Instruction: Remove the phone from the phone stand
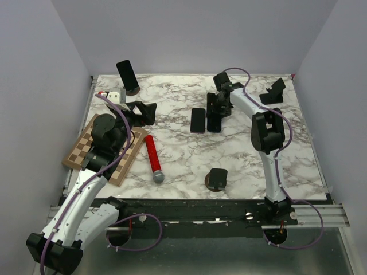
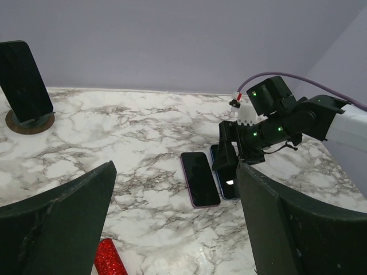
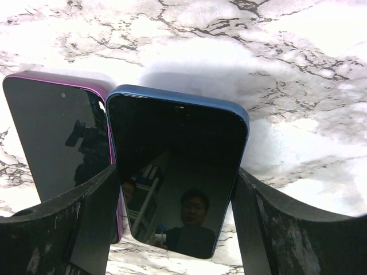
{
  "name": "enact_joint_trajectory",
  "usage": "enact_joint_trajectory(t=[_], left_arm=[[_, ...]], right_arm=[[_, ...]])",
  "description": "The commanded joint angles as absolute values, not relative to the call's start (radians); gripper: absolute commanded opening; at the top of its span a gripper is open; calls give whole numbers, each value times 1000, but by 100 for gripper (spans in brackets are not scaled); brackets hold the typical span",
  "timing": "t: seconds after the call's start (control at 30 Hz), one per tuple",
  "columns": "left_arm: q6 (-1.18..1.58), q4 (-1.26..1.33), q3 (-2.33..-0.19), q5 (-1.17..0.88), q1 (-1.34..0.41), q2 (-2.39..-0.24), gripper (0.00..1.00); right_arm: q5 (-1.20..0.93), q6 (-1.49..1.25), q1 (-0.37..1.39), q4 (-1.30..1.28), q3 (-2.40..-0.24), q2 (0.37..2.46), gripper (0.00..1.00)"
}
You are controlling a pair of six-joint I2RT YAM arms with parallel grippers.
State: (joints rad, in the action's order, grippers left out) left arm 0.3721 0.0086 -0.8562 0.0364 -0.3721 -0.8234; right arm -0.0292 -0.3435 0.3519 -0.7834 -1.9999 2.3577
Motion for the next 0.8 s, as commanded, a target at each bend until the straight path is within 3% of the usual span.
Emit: enact_joint_trajectory(t=[0.0,0.13,0.27,0.6,0.77], left_arm=[[382,8,-886,14,-365,-820,93],[382,8,-887,15,-363,-820,93],[387,8,-887,5,-362,-827,93],[382,8,-887,9,-360,-825,93],[378,8,-887,12,-360,-826,93]], right_arm=[[-67,-355,356,-829,-1951,2375,49],[-85,-368,356,-758,-1868,2325,55],[-96,-363,355,-808,-1921,2356,58],[-98,-353,356,-790,-1928,2348,91],[-95,-353,356,-800,-1965,2335,95]])
